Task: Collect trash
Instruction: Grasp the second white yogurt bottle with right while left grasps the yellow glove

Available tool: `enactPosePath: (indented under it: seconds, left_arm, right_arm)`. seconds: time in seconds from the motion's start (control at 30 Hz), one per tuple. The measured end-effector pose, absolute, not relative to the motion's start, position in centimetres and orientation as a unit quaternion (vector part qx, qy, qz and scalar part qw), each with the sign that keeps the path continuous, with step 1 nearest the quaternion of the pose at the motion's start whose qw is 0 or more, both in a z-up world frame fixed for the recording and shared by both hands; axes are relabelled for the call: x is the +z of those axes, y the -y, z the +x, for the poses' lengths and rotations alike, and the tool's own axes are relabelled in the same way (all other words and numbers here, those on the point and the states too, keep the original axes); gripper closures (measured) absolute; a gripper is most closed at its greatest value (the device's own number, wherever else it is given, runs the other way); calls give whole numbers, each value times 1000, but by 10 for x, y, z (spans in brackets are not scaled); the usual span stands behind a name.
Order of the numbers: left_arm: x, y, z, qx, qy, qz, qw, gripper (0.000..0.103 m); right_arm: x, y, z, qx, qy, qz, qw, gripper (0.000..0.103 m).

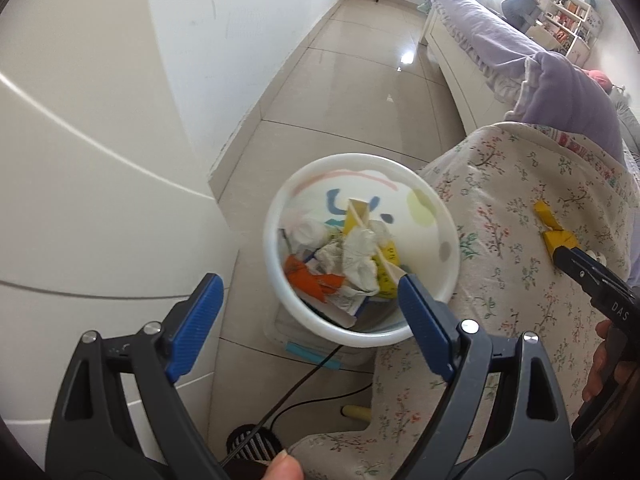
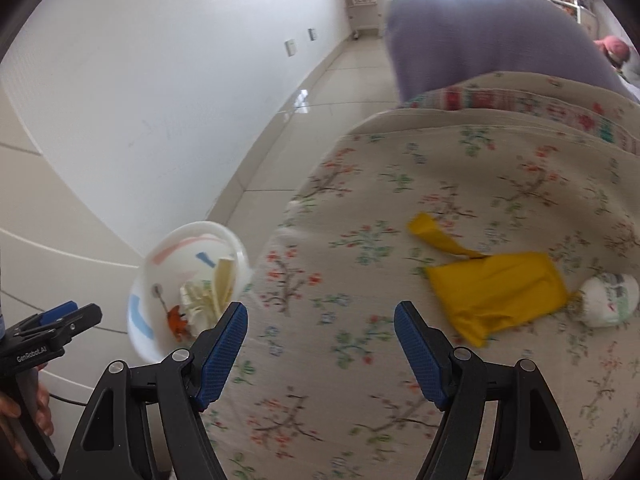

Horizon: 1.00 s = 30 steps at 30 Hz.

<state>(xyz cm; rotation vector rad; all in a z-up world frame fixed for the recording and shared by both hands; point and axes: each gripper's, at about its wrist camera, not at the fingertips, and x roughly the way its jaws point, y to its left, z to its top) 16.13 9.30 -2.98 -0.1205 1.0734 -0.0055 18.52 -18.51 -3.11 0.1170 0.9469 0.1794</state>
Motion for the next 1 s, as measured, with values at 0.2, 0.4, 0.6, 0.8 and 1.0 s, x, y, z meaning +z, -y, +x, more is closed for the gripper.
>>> enactPosePath:
  seconds: [0.2, 0.4, 0.6, 0.8, 1.0]
  left_arm:
    - [-26, -59, 165, -28, -505, -50, 861, 14]
    - [-27, -22, 171, -50, -504, -45, 861, 14]
    - [-29, 16, 180, -72, -507, -45, 858, 14]
    - [-39, 55, 189, -92, -513, -62, 851, 14]
    - [-49, 92, 195, -108, -517, -58, 847, 14]
  right_arm:
    - [-31, 250, 183, 2, -471, 91, 877, 25]
    - [-31, 314, 182, -65, -470, 146, 868, 25]
    - [-34, 365, 180, -123, -466, 192, 855, 25]
    - [-44, 403, 180, -162, -462, 229, 841, 25]
    - [-60, 417, 193, -183, -464, 254, 829, 25]
